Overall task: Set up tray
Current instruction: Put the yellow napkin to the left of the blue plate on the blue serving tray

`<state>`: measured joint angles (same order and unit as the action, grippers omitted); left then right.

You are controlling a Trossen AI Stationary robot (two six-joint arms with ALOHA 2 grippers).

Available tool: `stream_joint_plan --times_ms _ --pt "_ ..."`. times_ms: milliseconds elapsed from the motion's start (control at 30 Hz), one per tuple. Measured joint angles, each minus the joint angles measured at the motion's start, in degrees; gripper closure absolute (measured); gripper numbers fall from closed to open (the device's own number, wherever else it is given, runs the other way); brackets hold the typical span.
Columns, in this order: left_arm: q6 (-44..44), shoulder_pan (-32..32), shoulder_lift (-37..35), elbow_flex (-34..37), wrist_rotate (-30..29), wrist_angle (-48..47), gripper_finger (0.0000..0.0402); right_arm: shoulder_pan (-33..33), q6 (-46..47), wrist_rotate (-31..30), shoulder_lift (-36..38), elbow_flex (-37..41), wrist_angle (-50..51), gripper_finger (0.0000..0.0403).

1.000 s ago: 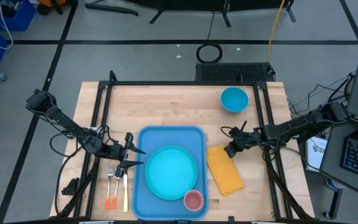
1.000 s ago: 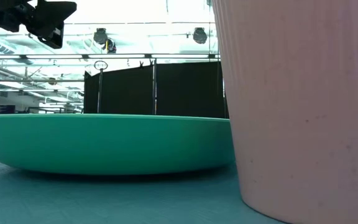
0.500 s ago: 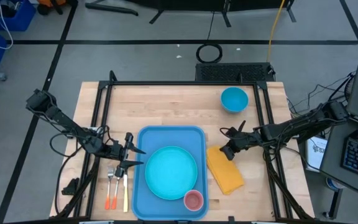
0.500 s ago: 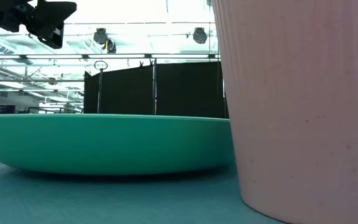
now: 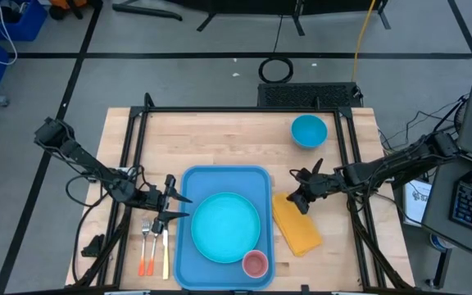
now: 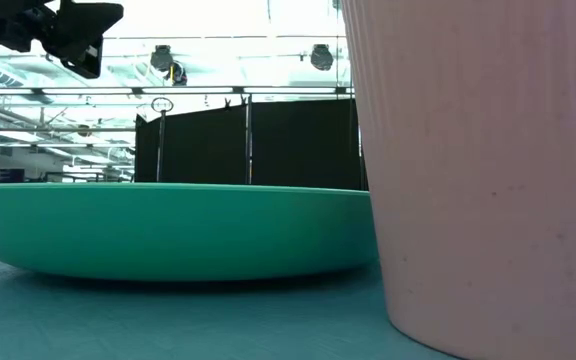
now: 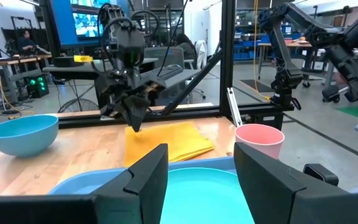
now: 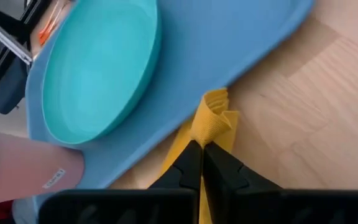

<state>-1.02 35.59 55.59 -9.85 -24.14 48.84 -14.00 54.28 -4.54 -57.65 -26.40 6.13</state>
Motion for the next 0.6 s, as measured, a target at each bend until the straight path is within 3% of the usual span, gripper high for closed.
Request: stream_joint_plan --times_ms 600 --pt "0.2 0.0 0.0 0.0 0.0 -0.9 0.0213 0.0 -8.6 0.3 0.0 -4.0 1.1 0.0403"
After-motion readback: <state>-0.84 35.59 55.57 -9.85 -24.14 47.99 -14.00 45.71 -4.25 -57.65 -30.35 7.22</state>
